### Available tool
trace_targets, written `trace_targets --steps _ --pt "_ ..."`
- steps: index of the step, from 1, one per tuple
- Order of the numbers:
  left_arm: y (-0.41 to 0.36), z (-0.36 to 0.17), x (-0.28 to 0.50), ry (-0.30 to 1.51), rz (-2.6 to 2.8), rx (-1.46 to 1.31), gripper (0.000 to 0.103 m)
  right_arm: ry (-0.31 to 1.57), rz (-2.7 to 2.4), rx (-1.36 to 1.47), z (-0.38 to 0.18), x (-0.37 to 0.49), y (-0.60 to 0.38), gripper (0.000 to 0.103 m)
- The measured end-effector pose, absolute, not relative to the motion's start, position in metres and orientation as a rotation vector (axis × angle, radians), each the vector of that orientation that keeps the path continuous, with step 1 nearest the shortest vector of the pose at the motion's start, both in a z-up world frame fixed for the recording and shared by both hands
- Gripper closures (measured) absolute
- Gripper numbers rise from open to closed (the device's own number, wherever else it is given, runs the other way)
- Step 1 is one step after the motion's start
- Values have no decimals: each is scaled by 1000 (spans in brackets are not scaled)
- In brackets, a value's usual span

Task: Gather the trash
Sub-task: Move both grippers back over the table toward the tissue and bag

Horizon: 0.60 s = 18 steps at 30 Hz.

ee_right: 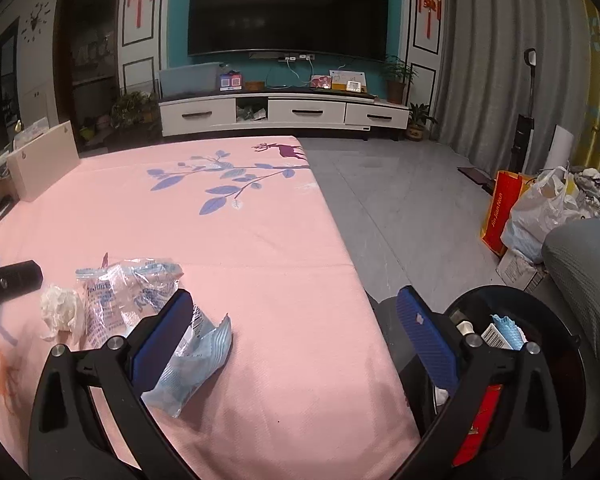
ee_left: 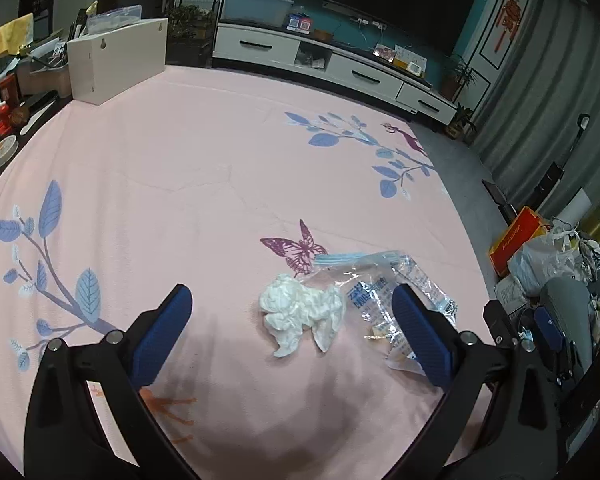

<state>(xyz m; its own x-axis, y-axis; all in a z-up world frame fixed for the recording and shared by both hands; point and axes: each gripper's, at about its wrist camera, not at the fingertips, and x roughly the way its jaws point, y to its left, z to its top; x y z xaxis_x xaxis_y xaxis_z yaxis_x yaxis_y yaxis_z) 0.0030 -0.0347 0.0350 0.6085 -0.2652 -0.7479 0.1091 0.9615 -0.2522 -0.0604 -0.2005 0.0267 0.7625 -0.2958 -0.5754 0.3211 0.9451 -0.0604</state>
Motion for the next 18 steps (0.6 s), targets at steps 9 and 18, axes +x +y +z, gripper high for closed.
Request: trace_targets --steps 9,18 --pt "-17 35 10 915 -230 -271 3 629 -324 38 25 -61 -199 3" --pt "2 41 15 898 -183 -269 3 673 -210 175 31 -60 -211 3"
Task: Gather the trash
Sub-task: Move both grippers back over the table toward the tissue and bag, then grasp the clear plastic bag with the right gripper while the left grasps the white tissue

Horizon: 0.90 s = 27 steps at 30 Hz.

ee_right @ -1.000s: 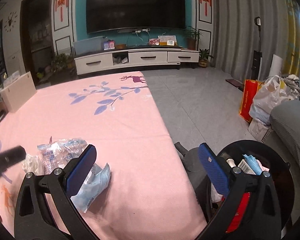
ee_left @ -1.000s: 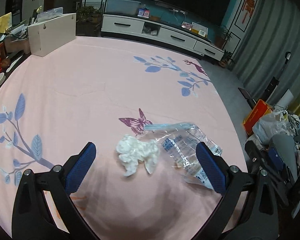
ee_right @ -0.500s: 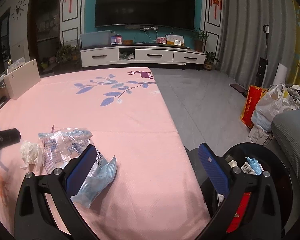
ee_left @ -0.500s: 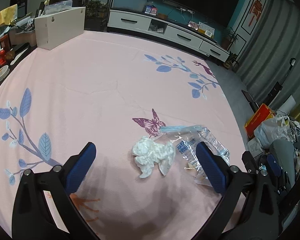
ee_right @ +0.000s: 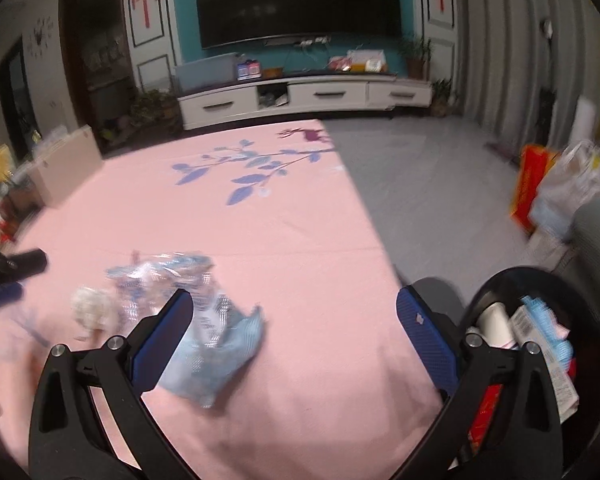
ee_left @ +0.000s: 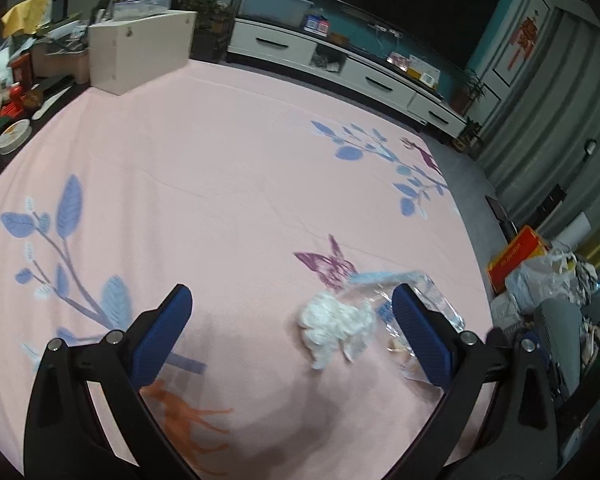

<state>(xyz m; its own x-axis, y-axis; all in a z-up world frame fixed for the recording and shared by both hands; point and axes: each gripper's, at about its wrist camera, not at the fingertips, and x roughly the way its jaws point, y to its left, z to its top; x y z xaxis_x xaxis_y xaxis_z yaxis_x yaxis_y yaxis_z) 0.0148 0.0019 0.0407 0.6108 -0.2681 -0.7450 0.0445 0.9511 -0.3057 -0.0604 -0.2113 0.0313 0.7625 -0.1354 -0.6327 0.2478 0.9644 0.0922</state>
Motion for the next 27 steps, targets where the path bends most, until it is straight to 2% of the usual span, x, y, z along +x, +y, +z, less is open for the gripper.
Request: trace_targets --steps 5,10,16,27 --pt "24 35 24 948 -137 -366 3 676 -126 203 49 -54 -210 3" --pt "20 28 28 981 -194 -392 3 763 21 229 55 -21 -194 3" --pt "3 23 28 1003 -222 -329 4 888 125 92 28 4 -155 3" --pt "2 18 27 1023 -204 -331 6 951 66 73 -3 8 -155 4"
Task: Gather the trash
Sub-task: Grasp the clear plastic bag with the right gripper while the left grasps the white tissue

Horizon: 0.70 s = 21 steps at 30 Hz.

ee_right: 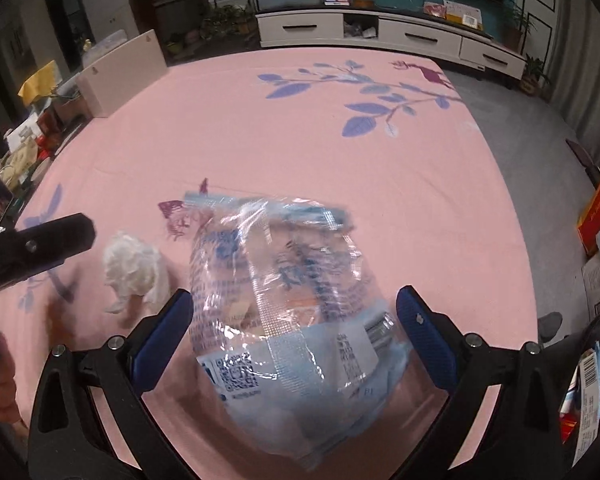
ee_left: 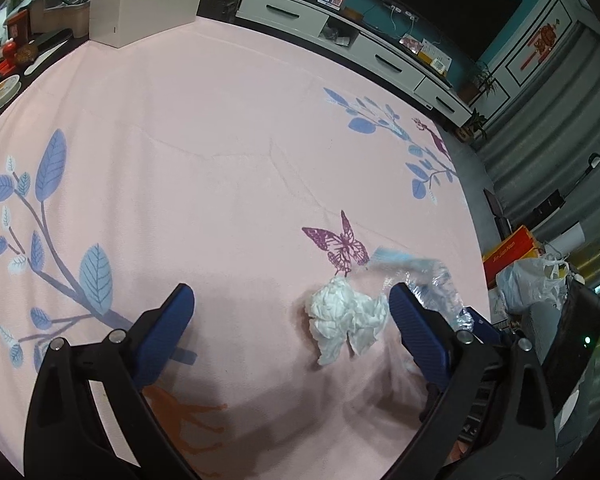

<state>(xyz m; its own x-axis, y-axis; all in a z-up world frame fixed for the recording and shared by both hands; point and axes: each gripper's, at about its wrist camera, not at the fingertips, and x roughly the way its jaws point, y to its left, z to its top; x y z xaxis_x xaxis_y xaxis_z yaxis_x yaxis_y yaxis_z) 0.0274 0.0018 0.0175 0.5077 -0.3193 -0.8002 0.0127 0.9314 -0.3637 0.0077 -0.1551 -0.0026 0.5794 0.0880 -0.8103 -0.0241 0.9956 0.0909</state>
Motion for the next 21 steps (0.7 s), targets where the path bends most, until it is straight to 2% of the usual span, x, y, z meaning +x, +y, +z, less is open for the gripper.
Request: trace_targets --steps 1,3,4,6,9,12,21 --pt "1 18 27 1020 -209 -328 6 946 60 85 -3 8 -157 6" --pt "-1 19 26 1020 -216 -323 6 947 57 99 -4 10 -161 20" --pt "-3 19 25 1019 -219 -320 6 942 50 104 -5 10 -163 23" --pt "-6 19 24 1017 -229 -313 6 934 31 97 -4 9 -165 39" --pt "-9 18 24 1017 -248 -313 6 928 14 112 -2 7 -171 54" --pt "-14 17 23 1021 -256 -301 6 925 19 188 1 5 -184 59" --pt "-30 10 19 1038 -267 -267 6 815 -69 263 30 -14 -216 60"
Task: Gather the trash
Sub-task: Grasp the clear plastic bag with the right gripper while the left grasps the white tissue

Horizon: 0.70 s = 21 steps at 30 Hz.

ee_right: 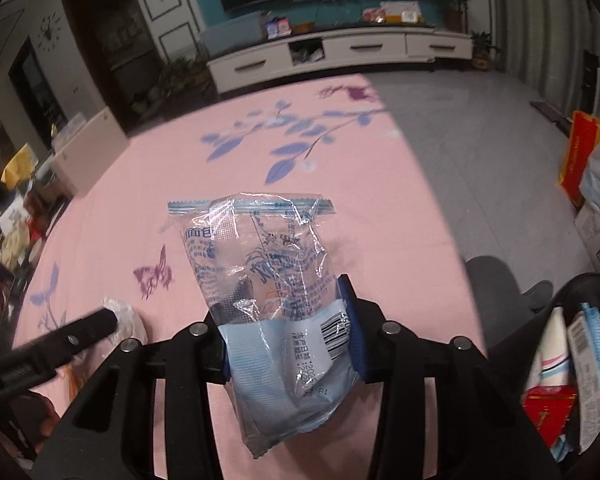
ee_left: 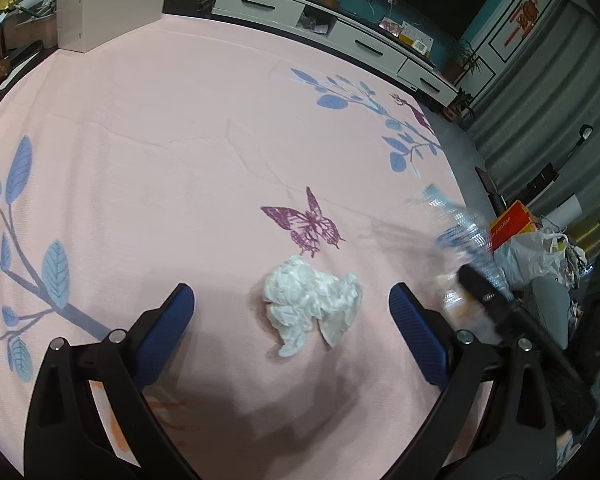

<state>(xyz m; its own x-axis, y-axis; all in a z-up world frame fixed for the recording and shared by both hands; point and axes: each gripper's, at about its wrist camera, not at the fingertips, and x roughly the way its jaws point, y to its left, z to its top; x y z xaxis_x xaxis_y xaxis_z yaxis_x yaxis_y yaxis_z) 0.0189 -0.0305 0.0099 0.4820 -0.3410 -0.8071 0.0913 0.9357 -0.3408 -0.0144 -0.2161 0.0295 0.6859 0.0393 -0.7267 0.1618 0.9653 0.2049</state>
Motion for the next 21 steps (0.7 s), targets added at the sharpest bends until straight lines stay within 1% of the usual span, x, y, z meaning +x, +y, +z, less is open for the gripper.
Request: trace_targets --steps 3,5,9,10,11,13,15,17,18,19,21 --pt "-39 5 19 1043 -266 -236 9 799 -70 281 34 -18 -219 60" --pt "-44 1 20 1051 -255 -218 15 795 -76 279 36 -19 -220 60" --pt "-52 -2 20 1038 -222 -162 17 801 -73 274 34 -18 -218 60" --pt "-52 -2 20 1031 -215 -157 20 803 -71 274 34 -17 -217 60" --pt "-52 -2 19 1020 -195 -146 27 804 -70 271 34 -16 -217 60" --pt "-52 -2 20 1005 -168 -131 36 802 -73 264 34 -17 -216 60" --pt "-50 -1 21 998 -165 -132 40 801 -75 261 35 -17 -217 60" --pt "-49 -1 21 993 -163 -133 53 801 -77 267 35 -16 -217 60" --pt "-49 -1 21 993 -166 -136 57 801 -79 267 34 -16 -217 60" --pt "-48 -1 21 994 -172 -146 67 801 -83 266 34 -16 -218 60" --pt "-46 -1 23 1001 -190 -174 70 800 -88 267 34 -16 -218 60"
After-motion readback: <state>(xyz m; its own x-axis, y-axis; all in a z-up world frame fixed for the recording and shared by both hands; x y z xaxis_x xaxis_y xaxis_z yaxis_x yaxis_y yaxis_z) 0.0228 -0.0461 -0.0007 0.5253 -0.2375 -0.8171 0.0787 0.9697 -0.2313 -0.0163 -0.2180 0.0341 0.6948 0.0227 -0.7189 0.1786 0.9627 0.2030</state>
